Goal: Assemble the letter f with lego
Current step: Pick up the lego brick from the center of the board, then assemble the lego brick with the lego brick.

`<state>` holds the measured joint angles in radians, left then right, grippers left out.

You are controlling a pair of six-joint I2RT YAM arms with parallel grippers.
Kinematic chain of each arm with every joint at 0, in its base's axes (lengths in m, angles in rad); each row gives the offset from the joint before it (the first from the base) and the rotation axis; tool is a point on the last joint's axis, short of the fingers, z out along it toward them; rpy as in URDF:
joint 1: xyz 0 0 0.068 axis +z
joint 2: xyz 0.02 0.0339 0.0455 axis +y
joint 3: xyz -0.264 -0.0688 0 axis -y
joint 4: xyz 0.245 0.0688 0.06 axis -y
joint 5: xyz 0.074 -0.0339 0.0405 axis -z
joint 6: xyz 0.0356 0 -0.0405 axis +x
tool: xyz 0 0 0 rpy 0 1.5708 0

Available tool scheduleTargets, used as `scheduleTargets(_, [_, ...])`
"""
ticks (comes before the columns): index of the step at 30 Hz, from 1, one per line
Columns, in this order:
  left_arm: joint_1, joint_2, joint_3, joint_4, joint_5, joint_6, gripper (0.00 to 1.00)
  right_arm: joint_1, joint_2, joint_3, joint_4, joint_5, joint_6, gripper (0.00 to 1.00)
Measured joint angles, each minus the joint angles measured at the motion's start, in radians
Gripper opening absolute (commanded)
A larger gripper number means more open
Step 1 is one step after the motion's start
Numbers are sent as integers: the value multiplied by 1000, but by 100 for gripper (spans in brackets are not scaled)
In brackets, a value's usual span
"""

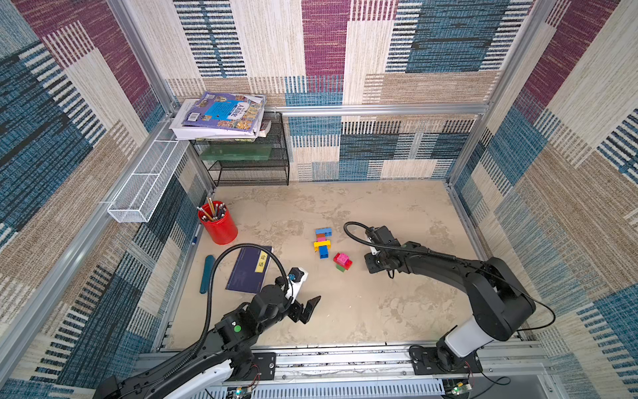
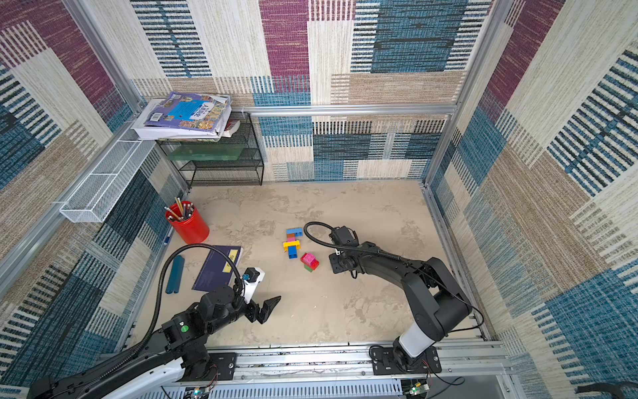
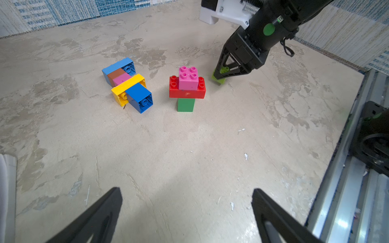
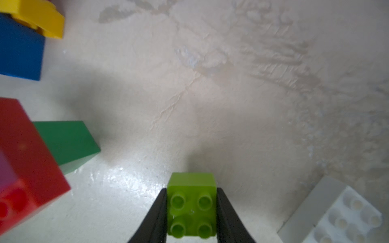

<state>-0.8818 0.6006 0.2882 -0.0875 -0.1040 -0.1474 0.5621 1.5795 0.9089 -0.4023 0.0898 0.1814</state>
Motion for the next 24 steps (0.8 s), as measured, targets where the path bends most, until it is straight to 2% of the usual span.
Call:
scheduleTargets(16, [0, 28, 24, 34, -31, 42, 99, 22, 50, 313, -158, -62, -151, 34])
scheduleTargets(24, [0, -5, 3, 35, -56, 49, 99, 67, 96, 392, -236, -109, -240, 34])
